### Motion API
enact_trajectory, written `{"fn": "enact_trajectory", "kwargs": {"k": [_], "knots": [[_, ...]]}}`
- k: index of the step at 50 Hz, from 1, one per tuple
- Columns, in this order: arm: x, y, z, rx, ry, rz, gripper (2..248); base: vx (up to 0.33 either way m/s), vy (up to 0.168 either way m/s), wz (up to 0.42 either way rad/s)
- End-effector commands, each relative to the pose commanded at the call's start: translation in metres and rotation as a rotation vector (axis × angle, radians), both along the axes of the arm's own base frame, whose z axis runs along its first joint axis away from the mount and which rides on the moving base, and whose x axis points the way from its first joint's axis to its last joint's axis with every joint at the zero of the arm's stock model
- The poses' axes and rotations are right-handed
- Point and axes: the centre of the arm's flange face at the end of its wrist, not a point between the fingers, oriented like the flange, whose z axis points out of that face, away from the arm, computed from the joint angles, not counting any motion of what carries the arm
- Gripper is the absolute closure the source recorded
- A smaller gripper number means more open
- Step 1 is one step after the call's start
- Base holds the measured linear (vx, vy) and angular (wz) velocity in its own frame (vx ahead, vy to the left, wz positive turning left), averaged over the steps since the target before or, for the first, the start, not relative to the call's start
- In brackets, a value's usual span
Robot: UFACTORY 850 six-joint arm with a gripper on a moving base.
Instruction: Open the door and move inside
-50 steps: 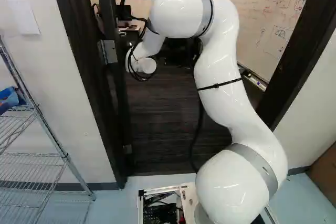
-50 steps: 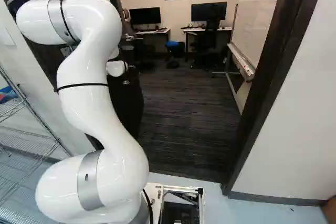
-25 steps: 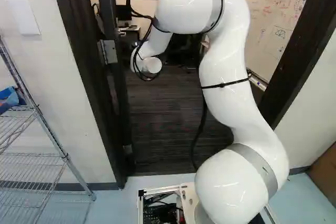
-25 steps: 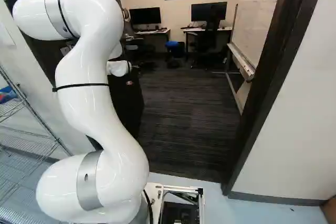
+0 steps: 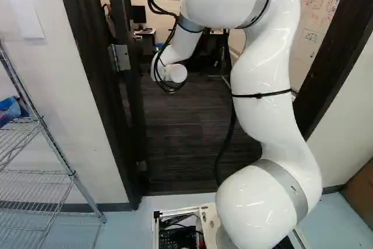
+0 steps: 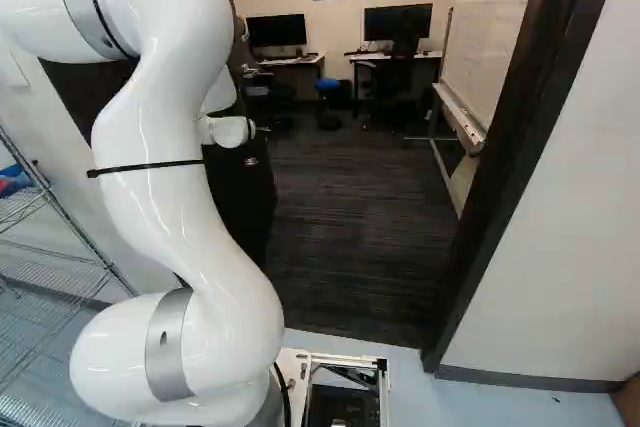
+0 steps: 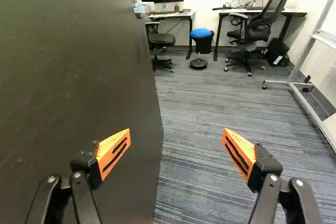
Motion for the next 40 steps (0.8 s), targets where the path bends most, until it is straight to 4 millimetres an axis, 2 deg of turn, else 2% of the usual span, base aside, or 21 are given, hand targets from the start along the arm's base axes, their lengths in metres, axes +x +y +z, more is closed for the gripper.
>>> {"fn": "enact_trajectory", "kwargs": {"k": [40], "knots": [[-0.070, -0.045, 0.008, -0.047, 0.031, 0.014, 3, 0.000, 0.000, 0.000]]}}
